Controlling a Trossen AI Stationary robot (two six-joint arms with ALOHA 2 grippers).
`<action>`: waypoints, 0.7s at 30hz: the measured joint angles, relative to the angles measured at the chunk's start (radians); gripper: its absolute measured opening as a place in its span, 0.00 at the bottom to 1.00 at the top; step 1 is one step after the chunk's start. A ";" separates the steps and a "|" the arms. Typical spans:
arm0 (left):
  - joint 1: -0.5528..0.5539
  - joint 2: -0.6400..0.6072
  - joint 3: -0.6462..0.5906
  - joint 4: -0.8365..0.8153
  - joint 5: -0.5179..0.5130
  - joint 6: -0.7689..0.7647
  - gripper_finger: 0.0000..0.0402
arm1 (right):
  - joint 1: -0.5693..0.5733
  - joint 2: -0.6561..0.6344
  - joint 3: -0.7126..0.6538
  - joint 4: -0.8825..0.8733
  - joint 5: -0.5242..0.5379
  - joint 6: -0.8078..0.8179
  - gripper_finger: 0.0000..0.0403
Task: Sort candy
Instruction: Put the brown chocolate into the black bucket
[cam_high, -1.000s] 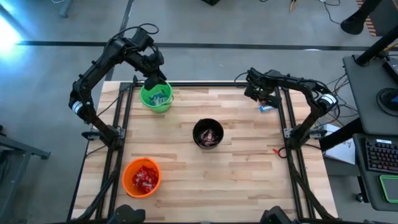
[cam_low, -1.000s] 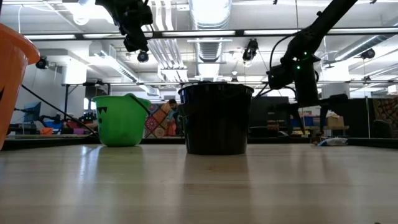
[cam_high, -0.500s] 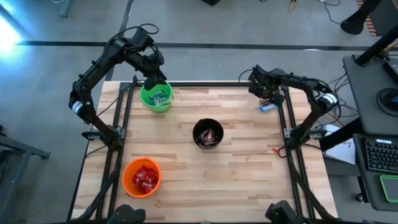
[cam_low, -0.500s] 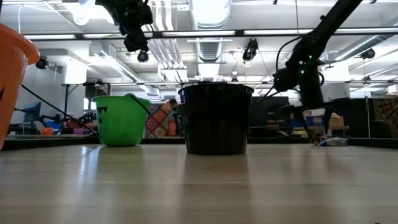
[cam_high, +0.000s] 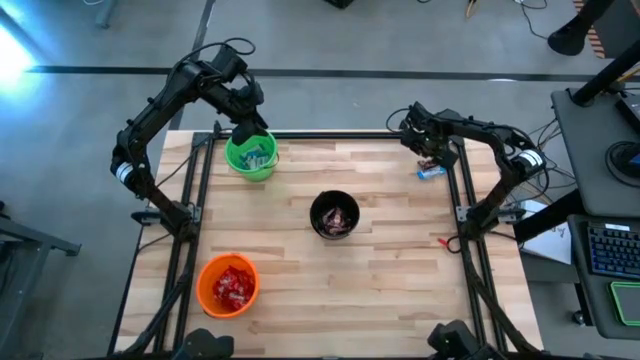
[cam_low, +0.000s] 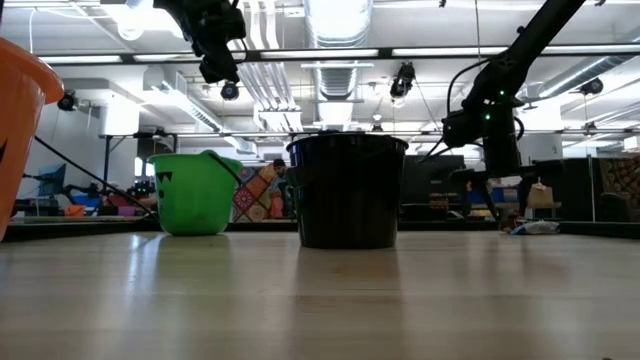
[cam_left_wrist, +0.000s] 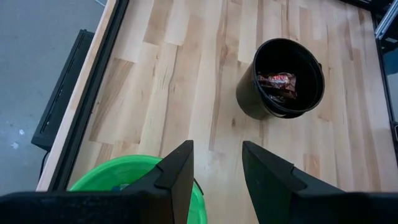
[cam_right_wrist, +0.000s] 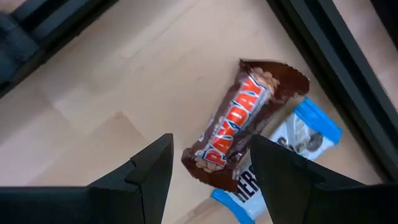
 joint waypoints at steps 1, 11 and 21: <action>0.000 0.000 0.000 0.000 0.000 0.000 0.30 | 0.002 0.000 -0.003 -0.001 -0.003 0.025 0.50; 0.000 0.000 0.000 0.000 0.000 0.000 0.30 | 0.002 0.000 -0.007 -0.001 -0.017 0.165 0.50; 0.000 0.000 0.000 -0.002 0.000 -0.001 0.30 | 0.002 0.000 -0.012 -0.082 -0.036 0.261 0.50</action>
